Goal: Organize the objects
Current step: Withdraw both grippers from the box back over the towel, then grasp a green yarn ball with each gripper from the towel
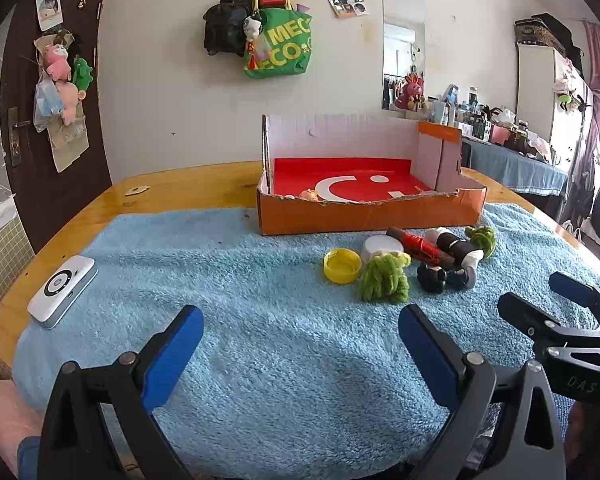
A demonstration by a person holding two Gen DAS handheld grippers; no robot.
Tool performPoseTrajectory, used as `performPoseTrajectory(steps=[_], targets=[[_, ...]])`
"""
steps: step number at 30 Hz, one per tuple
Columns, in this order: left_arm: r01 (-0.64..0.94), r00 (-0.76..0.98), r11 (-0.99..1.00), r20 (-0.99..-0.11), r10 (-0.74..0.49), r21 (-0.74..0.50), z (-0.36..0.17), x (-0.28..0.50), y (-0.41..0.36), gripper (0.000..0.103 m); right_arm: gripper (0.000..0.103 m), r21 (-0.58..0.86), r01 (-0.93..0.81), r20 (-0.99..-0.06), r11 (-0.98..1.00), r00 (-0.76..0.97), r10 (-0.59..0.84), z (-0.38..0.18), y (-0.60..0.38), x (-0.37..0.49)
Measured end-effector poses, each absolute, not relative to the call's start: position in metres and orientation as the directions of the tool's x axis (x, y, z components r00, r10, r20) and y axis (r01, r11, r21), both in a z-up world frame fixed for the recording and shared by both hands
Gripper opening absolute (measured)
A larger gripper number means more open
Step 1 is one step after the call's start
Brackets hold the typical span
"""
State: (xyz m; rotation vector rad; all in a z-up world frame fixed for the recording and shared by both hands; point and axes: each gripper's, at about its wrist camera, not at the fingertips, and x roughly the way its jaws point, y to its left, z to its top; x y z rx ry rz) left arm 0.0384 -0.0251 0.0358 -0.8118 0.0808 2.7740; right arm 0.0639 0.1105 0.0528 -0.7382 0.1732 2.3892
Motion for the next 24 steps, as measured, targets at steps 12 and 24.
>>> performPoseTrajectory(steps=[12, 24], targets=[[-0.323, -0.763, -0.946, -0.582, 0.282, -0.034, 0.036, 0.015, -0.009, 0.1, 0.097, -0.033, -0.602, -0.583, -0.798, -0.636, 0.505, 0.063, 0.134, 0.051], [-0.418, -0.636, -0.904, -0.679, 0.366, -0.096, 0.032, -0.016, 0.016, 0.077, 0.096, 0.014, -0.632, -0.653, -0.775, -0.593, 0.472, 0.079, 0.196, 0.027]])
